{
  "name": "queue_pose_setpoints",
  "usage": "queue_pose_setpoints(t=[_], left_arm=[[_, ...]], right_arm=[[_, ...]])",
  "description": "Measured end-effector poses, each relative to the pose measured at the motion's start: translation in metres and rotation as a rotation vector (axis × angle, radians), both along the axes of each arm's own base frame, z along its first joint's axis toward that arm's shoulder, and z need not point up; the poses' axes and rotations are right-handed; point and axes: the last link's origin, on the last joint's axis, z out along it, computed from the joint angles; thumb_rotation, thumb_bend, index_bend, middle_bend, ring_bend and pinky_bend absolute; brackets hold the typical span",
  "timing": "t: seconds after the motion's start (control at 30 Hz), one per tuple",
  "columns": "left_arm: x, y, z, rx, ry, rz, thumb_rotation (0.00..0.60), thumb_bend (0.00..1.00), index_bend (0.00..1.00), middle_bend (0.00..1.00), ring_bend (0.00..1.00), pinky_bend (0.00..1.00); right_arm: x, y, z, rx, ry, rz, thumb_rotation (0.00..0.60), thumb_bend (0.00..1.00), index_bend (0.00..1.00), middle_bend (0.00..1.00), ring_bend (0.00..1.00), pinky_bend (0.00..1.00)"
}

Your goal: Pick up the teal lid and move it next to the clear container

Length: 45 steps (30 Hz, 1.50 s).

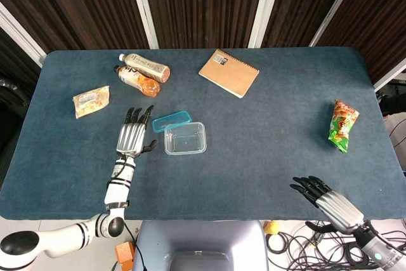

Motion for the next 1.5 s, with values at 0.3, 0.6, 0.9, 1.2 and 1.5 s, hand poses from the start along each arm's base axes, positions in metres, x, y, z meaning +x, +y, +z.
queue_pose_setpoints(t=[0.3,0.6,0.9,1.2,1.5], left_arm=[[0.002,0.004,-0.017,0.057,-0.006,-0.028,0.600,0.23,0.13,0.39,0.13,0.00],[0.010,0.012,-0.034,0.093,-0.024,-0.032,0.600,0.23,0.16,0.43,0.15,0.00],[0.012,0.018,-0.041,0.151,-0.023,-0.032,0.600,0.23,0.26,0.56,0.23,0.00],[0.013,0.021,-0.046,0.187,-0.032,-0.032,0.600,0.26,0.30,0.61,0.27,0.00],[0.016,0.021,-0.049,0.173,-0.044,-0.049,0.600,0.33,0.35,0.67,0.33,0.00]], right_arm=[[0.000,0.000,0.002,0.002,-0.005,-0.002,0.600,0.20,0.00,0.00,0.00,0.00],[-0.002,0.000,0.004,0.012,-0.003,-0.013,0.600,0.20,0.00,0.00,0.00,0.00],[-0.003,0.000,0.007,0.019,-0.006,-0.020,0.600,0.20,0.00,0.00,0.00,0.00],[-0.004,0.001,0.007,0.027,-0.002,-0.022,0.600,0.20,0.00,0.00,0.00,0.00],[-0.005,0.001,0.006,0.034,0.006,-0.026,0.600,0.20,0.00,0.00,0.00,0.00]])
